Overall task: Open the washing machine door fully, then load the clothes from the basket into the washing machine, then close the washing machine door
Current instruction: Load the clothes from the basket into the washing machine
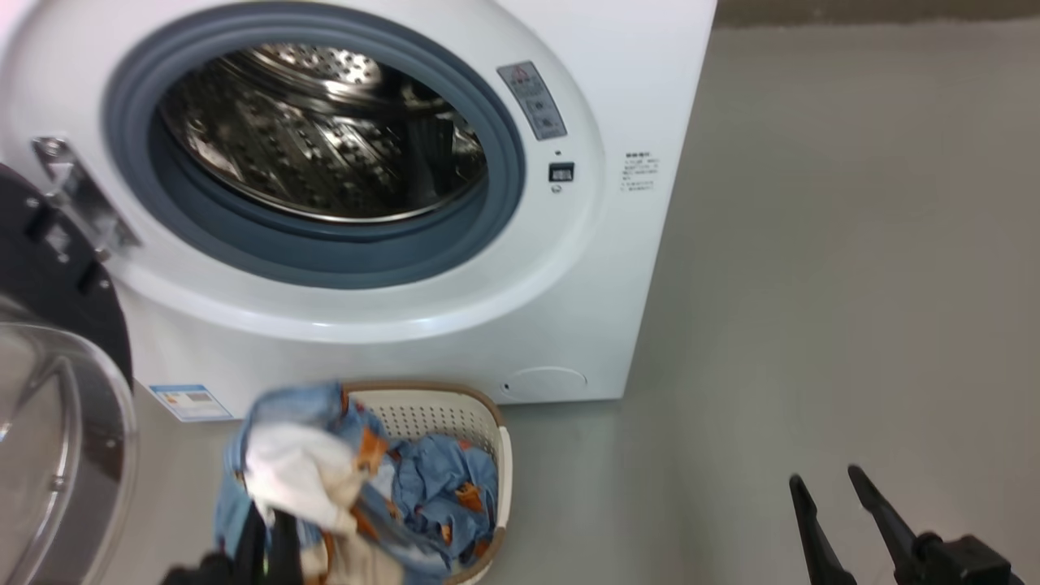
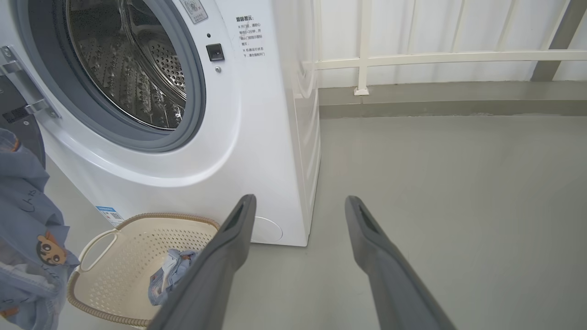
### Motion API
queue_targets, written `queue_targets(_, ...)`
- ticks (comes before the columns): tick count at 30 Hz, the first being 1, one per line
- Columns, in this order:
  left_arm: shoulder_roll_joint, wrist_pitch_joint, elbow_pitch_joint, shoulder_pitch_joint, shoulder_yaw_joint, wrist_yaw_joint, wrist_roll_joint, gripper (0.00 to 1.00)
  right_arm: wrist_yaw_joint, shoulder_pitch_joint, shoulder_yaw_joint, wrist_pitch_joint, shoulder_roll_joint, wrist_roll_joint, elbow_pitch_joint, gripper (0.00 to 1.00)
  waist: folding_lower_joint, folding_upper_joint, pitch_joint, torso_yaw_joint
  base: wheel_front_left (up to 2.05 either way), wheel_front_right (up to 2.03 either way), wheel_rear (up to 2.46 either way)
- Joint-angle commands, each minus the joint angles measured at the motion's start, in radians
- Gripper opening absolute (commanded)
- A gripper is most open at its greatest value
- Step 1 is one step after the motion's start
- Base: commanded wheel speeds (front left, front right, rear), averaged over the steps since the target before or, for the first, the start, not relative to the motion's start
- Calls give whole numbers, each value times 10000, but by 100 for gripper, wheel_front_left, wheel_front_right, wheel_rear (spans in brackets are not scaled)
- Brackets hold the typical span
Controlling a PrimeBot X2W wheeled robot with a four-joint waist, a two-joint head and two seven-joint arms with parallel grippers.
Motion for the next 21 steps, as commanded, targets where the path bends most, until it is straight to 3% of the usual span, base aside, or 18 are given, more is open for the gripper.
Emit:
queue_targets(1, 30, -107, -165, -673, 349, 4, 59, 0, 16, -452, 283, -49, -148, 104, -244, 100, 0, 0, 361, -256, 0, 0, 0)
queue_targets(12, 254, -107, 897, -3520, 1027, -95, 582, 0, 16, -1437, 651, -49, 129, 582, -88, 100, 0, 0, 1951, -1469, 0, 0, 0)
queue_targets(21, 1282, -79, 2743, -6599, 1564, -45, 1052, 0, 16, -2310, 1194, -49, 278, 932, 129, 100, 0, 0, 3277, -2616, 0, 0, 0)
